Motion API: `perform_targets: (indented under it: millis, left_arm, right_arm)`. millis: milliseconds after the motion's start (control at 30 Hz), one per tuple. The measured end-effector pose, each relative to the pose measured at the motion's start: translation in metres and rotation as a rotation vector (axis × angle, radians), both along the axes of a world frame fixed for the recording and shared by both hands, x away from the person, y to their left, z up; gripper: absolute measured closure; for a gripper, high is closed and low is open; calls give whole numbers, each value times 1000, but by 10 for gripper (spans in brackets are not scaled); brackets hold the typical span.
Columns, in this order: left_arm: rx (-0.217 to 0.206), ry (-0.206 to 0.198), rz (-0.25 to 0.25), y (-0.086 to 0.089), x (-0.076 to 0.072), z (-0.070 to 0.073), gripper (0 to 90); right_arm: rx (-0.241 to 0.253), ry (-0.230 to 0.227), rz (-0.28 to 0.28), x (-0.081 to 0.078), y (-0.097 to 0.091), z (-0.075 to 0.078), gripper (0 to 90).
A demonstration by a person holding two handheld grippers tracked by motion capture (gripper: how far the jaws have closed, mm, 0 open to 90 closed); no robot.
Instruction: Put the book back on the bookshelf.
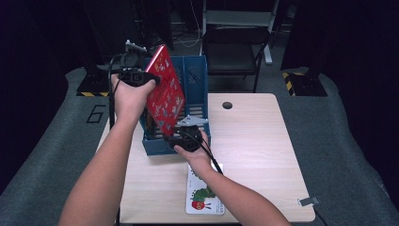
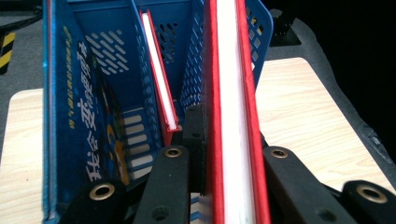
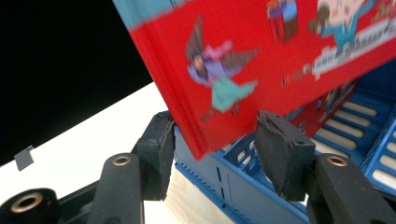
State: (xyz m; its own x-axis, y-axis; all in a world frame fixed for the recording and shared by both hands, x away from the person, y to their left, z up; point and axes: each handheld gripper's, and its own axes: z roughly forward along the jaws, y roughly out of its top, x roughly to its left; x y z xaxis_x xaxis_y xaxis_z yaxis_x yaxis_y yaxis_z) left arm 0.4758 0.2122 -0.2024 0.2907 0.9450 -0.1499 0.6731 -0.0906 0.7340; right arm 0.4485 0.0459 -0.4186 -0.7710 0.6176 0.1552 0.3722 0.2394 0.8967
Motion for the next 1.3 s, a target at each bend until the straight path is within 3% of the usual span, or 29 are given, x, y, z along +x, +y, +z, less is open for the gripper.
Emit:
perform_targets:
  millis: [167,300,567,800,967,1300]
  left_arm:
    - [0,8,10,-4,3,-3,790]
    - [7,13,17,-4,2,-3,790]
    - [5,26,24,0,2,-7,790]
    - [13,33,28,-2,4,-13,790]
    - [28,47,28,-6,6,-16,789]
    - [28,67,25,-8,8,-27,786]
  right_arm:
    - [-12,-20,-13,2,0,6,478]
    - [3,16,-22,7,-2,4,492]
    - [-16,-1,-9,8,1,3,511]
    - [-22,12,-9,13,0,-1,525]
    - [-6,47,-18,18,-2,-4,541]
    - [-11,53,-41,20,-5,-5,541]
